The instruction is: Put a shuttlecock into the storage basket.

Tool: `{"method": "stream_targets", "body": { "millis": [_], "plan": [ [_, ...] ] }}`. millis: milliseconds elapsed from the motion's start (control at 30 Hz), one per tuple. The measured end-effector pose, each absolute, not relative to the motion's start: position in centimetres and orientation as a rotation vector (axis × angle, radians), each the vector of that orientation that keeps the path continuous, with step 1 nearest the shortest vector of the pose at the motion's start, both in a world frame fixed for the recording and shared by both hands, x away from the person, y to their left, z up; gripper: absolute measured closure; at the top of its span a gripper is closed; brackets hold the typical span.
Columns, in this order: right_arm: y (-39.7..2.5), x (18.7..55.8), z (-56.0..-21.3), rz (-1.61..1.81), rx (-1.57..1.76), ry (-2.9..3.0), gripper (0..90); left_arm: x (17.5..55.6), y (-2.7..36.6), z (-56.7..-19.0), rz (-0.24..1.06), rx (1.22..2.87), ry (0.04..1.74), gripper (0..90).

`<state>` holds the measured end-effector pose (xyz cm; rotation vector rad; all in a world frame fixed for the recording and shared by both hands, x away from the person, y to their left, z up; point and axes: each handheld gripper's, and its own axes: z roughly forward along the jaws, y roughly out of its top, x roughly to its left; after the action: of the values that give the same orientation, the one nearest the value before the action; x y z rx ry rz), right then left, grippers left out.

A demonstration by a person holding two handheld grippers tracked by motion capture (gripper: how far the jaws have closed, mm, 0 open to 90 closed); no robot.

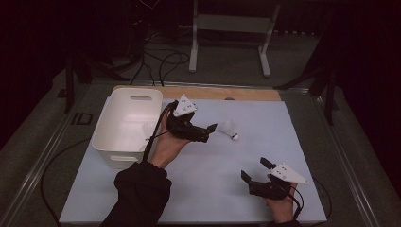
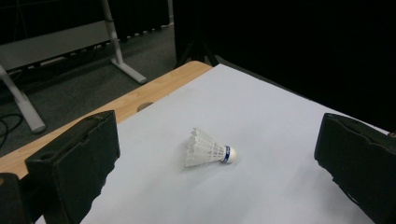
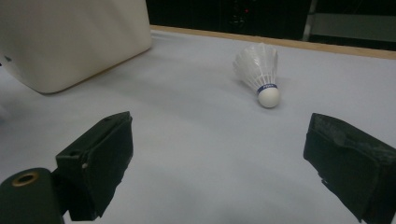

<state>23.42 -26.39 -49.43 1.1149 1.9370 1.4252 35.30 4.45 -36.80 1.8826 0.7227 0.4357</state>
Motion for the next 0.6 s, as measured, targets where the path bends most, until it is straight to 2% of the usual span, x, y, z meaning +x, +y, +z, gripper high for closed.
{"method": "stream_targets", "body": {
  "millis": [600],
  "plan": [
    [-26.5,23.4,-49.4,1.426,1.119,1.933,8.1,36.2,2.3,-37.4,0.411,1.879,0.702,1.0]
  ]
}}
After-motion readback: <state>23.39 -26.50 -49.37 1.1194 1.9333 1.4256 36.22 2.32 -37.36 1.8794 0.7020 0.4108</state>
